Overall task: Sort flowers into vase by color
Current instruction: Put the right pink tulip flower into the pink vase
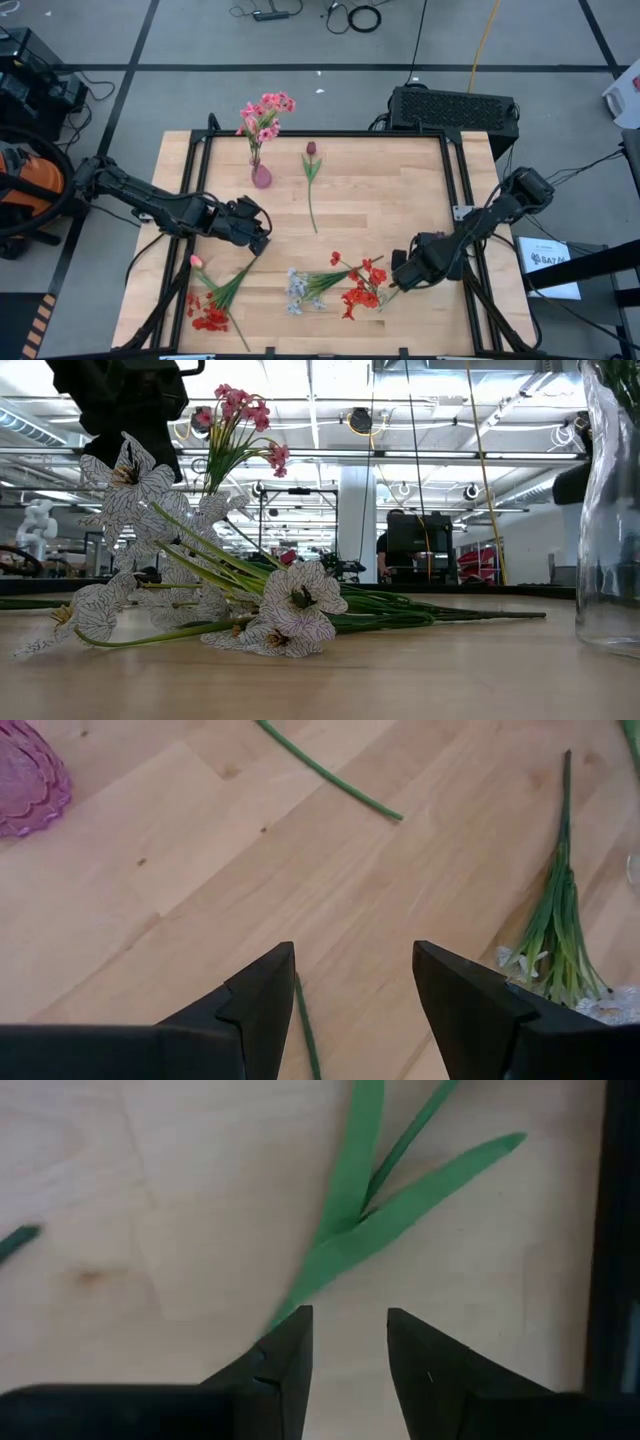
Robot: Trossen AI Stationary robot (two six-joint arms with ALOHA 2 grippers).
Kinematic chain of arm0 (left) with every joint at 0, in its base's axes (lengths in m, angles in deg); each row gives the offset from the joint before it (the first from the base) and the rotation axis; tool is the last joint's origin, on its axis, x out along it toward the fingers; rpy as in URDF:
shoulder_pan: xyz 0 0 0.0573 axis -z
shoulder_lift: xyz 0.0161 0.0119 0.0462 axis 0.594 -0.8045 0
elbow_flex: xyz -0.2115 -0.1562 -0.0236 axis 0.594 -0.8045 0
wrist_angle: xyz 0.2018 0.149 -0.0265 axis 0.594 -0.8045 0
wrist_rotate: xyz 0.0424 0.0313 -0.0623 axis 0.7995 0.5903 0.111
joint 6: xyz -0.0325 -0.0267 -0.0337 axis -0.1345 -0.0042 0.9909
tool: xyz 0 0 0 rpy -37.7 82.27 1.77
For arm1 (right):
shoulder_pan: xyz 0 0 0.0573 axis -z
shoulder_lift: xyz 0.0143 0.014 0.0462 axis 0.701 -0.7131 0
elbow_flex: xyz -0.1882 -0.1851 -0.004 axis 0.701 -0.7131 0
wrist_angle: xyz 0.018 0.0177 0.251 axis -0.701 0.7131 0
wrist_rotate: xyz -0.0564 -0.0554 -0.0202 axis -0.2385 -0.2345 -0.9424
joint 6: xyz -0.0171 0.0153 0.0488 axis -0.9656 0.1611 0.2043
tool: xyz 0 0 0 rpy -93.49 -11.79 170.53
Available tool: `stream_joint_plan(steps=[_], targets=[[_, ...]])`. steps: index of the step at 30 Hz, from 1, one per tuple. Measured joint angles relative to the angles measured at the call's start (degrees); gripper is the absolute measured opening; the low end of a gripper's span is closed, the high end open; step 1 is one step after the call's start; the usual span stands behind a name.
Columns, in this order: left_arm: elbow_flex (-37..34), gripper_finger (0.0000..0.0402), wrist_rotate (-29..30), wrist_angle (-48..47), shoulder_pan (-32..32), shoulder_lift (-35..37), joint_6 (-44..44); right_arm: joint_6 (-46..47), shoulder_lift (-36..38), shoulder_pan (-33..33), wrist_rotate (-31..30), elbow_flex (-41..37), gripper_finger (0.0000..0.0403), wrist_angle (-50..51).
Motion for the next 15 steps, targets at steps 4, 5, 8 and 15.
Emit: stream_joint_plan(steps=[4, 5, 8, 15], targets=[[0.0, 0.021, 0.0, -0.1, 0.0, 0.0, 0.0, 3.1, -1.9, 0.0, -0.2, -1.7, 0.0122, -1.0], [0.0, 0.021, 0.0, -0.1, 0.0, 0.0, 0.1, 3.6, -2.2, 0.0, -0.3, -2.4, 0.0121, -2.0], [0.0, 0.021, 0.0, 0.0, 0.0, 0.0, 0.1, 4.7, -2.3, 0.0, -0.6, -5.5, 0.0116, -7.1], [0.0, 0.021, 0.0, 0.0, 0.0, 0.0, 0.1, 4.2, -1.6, 0.0, -4.0, -8.9, 0.0099, -14.4]])
